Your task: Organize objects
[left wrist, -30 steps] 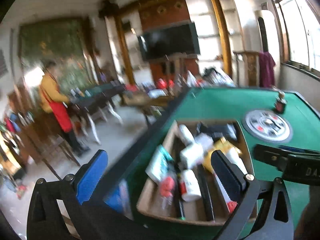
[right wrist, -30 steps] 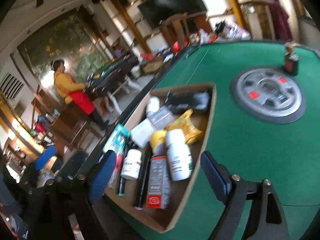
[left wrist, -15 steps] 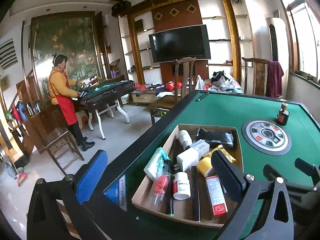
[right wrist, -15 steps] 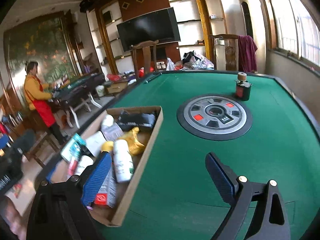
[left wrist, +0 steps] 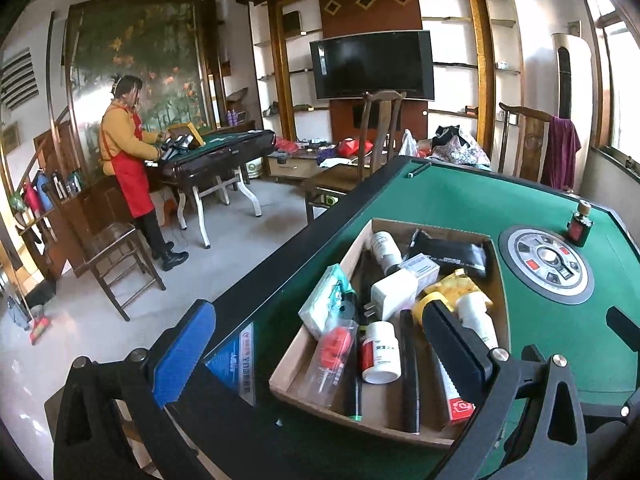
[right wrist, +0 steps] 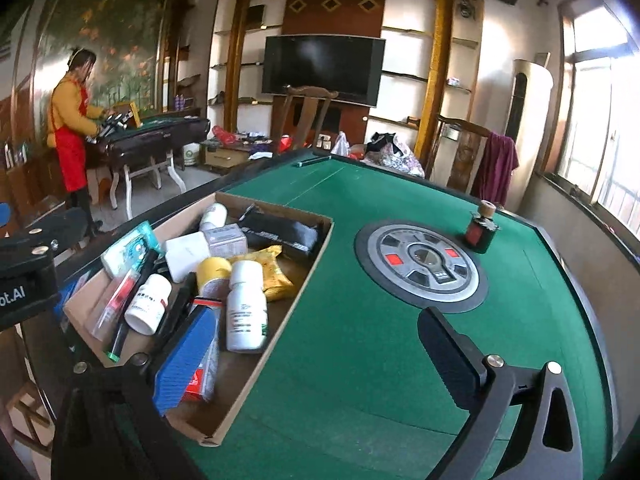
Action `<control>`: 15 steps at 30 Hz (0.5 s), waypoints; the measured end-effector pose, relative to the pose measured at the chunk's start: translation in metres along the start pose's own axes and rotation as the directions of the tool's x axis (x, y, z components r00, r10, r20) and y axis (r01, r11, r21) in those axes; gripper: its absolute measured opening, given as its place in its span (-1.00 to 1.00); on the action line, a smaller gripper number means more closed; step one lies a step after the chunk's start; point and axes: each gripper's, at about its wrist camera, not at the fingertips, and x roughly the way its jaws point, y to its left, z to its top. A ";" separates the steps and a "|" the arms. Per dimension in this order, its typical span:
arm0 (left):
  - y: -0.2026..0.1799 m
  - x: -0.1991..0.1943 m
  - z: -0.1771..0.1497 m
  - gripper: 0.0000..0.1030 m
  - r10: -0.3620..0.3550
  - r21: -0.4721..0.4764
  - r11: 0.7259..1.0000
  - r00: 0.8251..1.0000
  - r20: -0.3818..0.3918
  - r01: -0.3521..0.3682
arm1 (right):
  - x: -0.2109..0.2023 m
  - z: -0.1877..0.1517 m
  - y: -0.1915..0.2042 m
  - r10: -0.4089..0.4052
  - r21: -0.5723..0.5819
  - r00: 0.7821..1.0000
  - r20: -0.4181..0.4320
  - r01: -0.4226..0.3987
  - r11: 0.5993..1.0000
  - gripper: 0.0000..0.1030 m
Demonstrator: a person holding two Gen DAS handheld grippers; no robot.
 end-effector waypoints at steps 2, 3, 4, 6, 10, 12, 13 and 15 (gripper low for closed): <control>0.005 0.003 -0.001 1.00 -0.001 -0.010 1.000 1.000 -0.007 0.001 | 0.002 0.000 0.006 -0.003 -0.021 1.000 -0.011 0.002 1.000 1.00; 0.007 0.005 -0.002 1.00 -0.003 -0.016 1.000 1.000 -0.011 0.003 | 0.002 0.000 0.010 -0.005 -0.033 1.000 -0.012 0.004 0.999 1.00; 0.009 0.006 -0.002 1.00 -0.005 -0.023 1.000 1.000 -0.017 0.004 | 0.002 0.000 0.014 -0.009 -0.046 1.000 -0.010 0.008 0.999 1.00; 0.013 0.010 -0.004 1.00 -0.010 -0.033 0.999 0.999 -0.032 0.009 | 0.002 0.001 0.020 -0.013 -0.066 1.000 -0.008 0.013 0.998 1.00; 0.019 0.017 -0.009 1.00 -0.002 -0.041 0.999 0.999 -0.052 0.000 | 0.004 0.002 0.033 -0.024 -0.112 1.000 -0.012 0.022 0.993 1.00; 0.022 0.018 -0.011 1.00 -0.002 -0.047 0.999 0.998 -0.056 -0.001 | 0.005 0.003 0.039 -0.031 -0.134 0.999 -0.014 0.029 0.990 1.00; 0.024 0.019 -0.011 1.00 -0.002 -0.049 0.999 0.998 -0.056 -0.001 | 0.006 0.003 0.043 -0.033 -0.147 0.999 -0.016 0.031 0.989 1.00; 0.027 0.021 -0.012 1.00 -0.001 -0.054 0.999 0.998 -0.058 -0.002 | 0.008 0.004 0.049 -0.030 -0.166 0.999 -0.022 0.026 0.986 1.00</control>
